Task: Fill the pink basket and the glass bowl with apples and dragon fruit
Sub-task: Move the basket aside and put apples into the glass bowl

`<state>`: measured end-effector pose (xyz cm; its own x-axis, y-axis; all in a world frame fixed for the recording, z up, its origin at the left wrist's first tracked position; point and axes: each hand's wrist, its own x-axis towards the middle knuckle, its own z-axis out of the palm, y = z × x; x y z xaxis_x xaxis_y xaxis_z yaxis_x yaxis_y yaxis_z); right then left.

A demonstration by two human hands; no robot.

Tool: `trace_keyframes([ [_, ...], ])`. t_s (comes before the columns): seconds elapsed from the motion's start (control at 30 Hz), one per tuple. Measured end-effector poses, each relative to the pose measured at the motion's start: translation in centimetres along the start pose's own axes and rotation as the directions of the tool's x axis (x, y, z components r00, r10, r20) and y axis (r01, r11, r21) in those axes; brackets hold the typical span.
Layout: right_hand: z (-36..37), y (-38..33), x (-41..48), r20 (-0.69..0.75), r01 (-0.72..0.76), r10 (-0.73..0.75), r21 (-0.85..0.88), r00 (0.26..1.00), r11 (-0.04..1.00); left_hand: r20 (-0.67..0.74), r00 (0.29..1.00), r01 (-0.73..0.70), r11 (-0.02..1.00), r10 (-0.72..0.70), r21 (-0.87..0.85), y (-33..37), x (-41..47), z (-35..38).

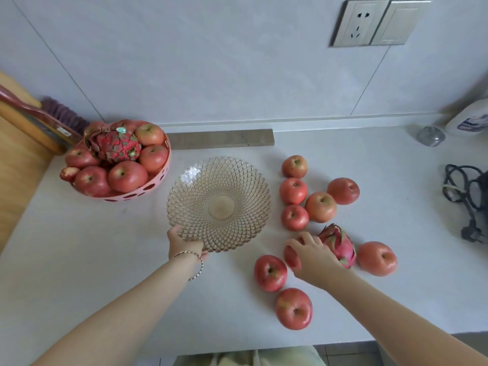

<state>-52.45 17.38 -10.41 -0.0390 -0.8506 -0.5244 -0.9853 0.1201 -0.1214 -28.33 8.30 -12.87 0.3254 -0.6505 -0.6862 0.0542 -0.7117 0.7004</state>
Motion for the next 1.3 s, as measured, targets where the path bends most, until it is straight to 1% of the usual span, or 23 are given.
trace_keyframes([
  [0.13,1.3,-0.4,1.0,0.011,0.013,-0.012,-0.160,1.000,0.987,-0.001,1.000,0.021,0.990,-0.021,0.140,-1.4,-1.6,-2.5],
  [0.2,1.4,-0.4,1.4,-0.002,0.012,-0.012,-0.172,1.000,0.985,-0.045,0.999,0.026,0.936,-0.011,0.352,-1.3,-2.8,-2.8],
  [0.23,1.3,-0.5,1.4,-0.008,-0.001,0.000,-0.140,1.000,0.990,-0.062,0.997,0.004,0.851,0.034,0.525,-1.1,-3.3,-2.9],
  [0.3,0.8,-0.3,1.3,-0.029,-0.030,0.030,-0.013,0.999,0.999,0.007,0.971,-0.147,0.575,0.237,0.805,-0.6,-4.4,-2.6],
  [0.33,0.5,-0.2,1.1,-0.054,-0.043,0.046,0.054,0.997,0.998,0.121,0.916,-0.290,0.425,0.383,0.857,-0.6,-4.6,-2.3],
  [0.4,-0.5,-0.1,0.4,-0.161,-0.047,0.082,0.214,0.984,0.976,0.437,0.692,-0.613,0.149,0.574,0.776,-0.3,-5.0,-1.1],
  [0.47,-2.1,-0.2,-0.6,-0.263,-0.020,0.162,0.470,0.951,0.882,0.732,0.462,-0.819,-0.077,0.501,0.569,-0.3,-5.9,0.6],
  [0.53,-4.0,-0.2,-1.6,-0.240,0.012,0.252,0.746,0.937,0.666,0.920,0.275,-0.888,-0.294,0.279,0.355,-0.9,-6.6,2.6],
  [0.57,-4.9,-0.3,-2.0,-0.170,0.027,0.253,0.873,0.953,0.486,0.962,0.235,-0.868,-0.416,0.139,0.272,-1.4,-6.8,3.5],
  [0.63,-5.9,-0.6,-2.6,-0.008,0.003,0.175,0.999,0.985,0.032,0.964,0.250,-0.782,-0.606,-0.087,0.148,-2.4,-7.0,5.3],
  [0.7,-6.3,-0.9,-2.8,0.154,-0.117,0.089,0.936,0.984,-0.333,0.951,0.265,-0.722,-0.687,-0.158,0.087,-2.7,-6.9,6.5],
  [0.77,-6.3,-0.9,-2.8,0.226,-0.184,0.014,0.827,0.974,-0.531,0.949,0.259,-0.701,-0.711,-0.177,0.059,-2.5,-6.6,7.3],
  [0.83,-6.1,-0.8,-2.8,0.235,-0.223,-0.063,0.754,0.970,-0.618,0.953,0.226,-0.702,-0.712,-0.202,0.016,-2.3,-6.5,7.5],
  [0.87,-5.9,-0.5,-2.7,0.234,-0.235,-0.088,0.732,0.968,-0.640,0.967,0.178,-0.712,-0.702,-0.181,0.000,-2.4,-6.4,7.5],
  [0.93,-5.8,-0.1,-2.7,0.228,-0.236,-0.101,0.706,0.968,-0.667,0.998,0.059,-0.695,-0.718,-0.037,0.015,-2.7,-6.3,7.2],
  [0.97,-5.9,0.0,-2.6,0.233,-0.239,-0.102,0.695,0.967,-0.678,0.996,0.040,-0.726,-0.683,0.076,0.081,-2.2,-6.4,6.7],
  [1.0,-5.9,0.2,-2.6,0.240,-0.231,-0.084,0.689,0.967,-0.687,0.980,0.044,-0.796,-0.586,0.194,0.151,-1.5,-6.9,6.1],
  [1.03,-6.0,0.2,-2.3,0.242,-0.216,-0.058,0.702,0.969,-0.679,0.944,0.073,-0.860,-0.459,0.321,0.222,-0.8,-6.9,5.5],
  [1.07,-6.1,0.1,-2.1,0.233,-0.195,-0.030,0.730,0.972,-0.655,0.900,0.134,-0.896,-0.338,0.415,0.289,-0.1,-6.6,4.8],
  [1.1,-6.1,-0.1,-1.7,0.213,-0.173,-0.011,0.762,0.977,-0.624,0.848,0.227,-0.906,-0.216,0.478,0.364,0.8,-6.3,4.0],
  [1.17,-6.0,-0.7,-0.9,0.173,-0.162,-0.027,0.838,0.985,-0.521,0.739,0.461,-0.849,0.001,0.492,0.529,2.7,-5.2,2.5],
  [1.23,-6.0,-2.1,0.2,0.172,-0.165,-0.010,0.930,0.985,-0.329,0.633,0.602,-0.765,0.127,0.487,0.631,4.2,-3.3,1.0],
  [1.3,-5.9,-4.0,1.6,0.144,-0.142,0.069,0.989,0.987,-0.031,0.544,0.685,-0.692,0.200,0.486,0.693,5.3,-1.5,-0.2],
])
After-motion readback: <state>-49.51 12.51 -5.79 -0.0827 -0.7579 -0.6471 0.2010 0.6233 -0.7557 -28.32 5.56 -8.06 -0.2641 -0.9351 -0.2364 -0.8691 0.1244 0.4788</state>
